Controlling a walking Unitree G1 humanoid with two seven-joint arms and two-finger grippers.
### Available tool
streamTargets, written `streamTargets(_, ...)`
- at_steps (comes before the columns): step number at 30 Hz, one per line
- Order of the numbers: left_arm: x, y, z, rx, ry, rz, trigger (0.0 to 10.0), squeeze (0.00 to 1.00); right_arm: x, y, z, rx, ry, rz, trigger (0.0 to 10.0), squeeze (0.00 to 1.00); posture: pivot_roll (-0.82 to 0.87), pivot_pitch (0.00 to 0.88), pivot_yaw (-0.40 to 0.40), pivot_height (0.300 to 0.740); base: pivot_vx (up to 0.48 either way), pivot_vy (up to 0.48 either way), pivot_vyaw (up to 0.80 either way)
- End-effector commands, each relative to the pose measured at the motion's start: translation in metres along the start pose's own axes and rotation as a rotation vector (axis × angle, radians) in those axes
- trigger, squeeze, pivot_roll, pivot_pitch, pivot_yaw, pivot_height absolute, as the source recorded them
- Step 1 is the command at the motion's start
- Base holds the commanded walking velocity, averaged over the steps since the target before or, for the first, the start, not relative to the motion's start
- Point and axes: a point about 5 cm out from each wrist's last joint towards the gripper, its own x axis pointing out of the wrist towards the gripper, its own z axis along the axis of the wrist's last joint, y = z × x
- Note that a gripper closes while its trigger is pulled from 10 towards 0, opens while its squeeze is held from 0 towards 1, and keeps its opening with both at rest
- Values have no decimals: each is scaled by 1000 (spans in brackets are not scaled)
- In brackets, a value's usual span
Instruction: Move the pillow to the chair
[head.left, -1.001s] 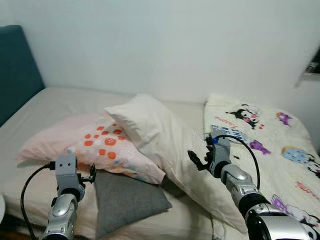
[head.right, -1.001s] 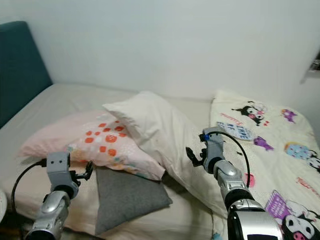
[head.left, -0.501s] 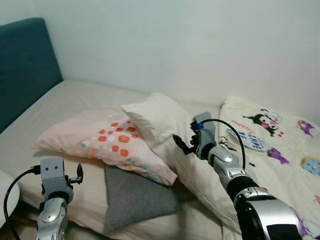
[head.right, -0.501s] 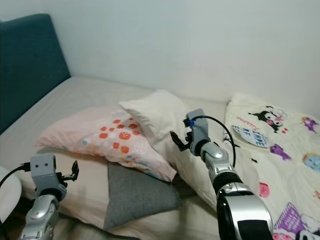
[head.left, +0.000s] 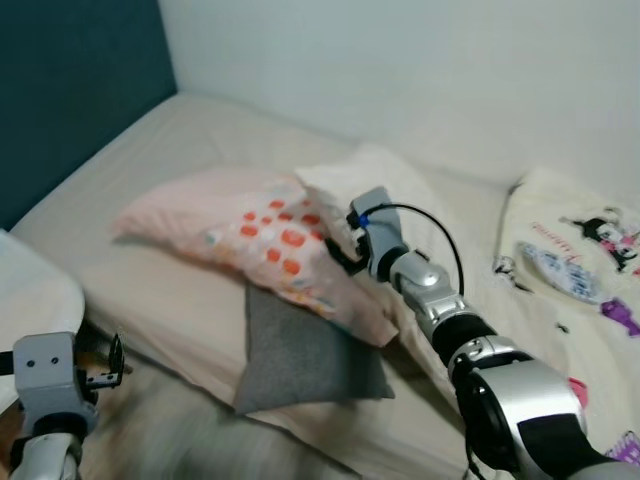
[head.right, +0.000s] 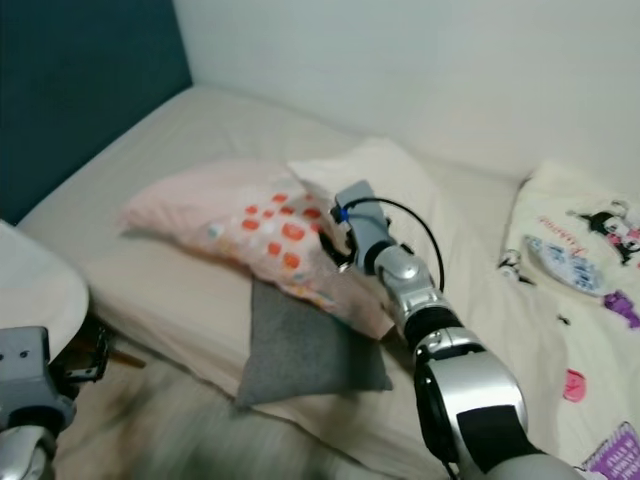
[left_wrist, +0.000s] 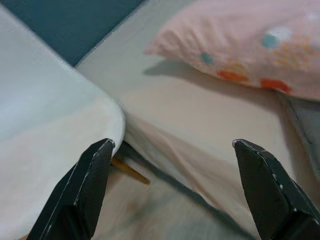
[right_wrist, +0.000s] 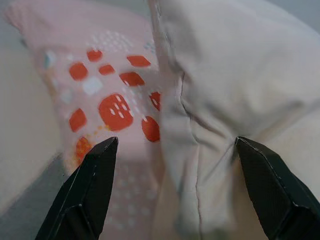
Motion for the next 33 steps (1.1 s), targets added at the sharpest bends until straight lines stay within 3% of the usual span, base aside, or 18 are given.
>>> streamTargets(1, -3, -1, 0, 0, 18, -20, 10000, 0, -2, -4, -5, -38, 21, -17, 10000, 0, 108, 288, -79, 740, 0, 0, 0)
streamTargets(4, -12, 3, 11, 3, 31, -39, 10000, 0, -2, -15, 6, -131, -13, -86, 10000, 0, 109, 320, -69, 740, 0, 0, 0)
streamTargets(13, -19, 7, 20, 19, 50, -54, 10000, 0, -5, -31, 13, -200, -57, -198, 10000, 0, 105, 350, -64, 740, 0, 0, 0)
streamTargets(19, -24, 2, 26, 16, 61, -81, 10000, 0, -10, -51, 34, -333, -147, -313, 10000, 0, 97, 362, -69, 740, 0, 0, 0)
streamTargets(28, -26, -1, 30, 7, 67, -89, 10000, 0, -15, -68, 42, -412, -165, -396, 10000, 0, 94, 367, -75, 740, 0, 0, 0)
streamTargets(33, -27, -2, 32, 6, 69, -92, 10000, 0, -18, -74, 36, -407, -135, -434, 10000, 0, 96, 370, -79, 740, 0, 0, 0)
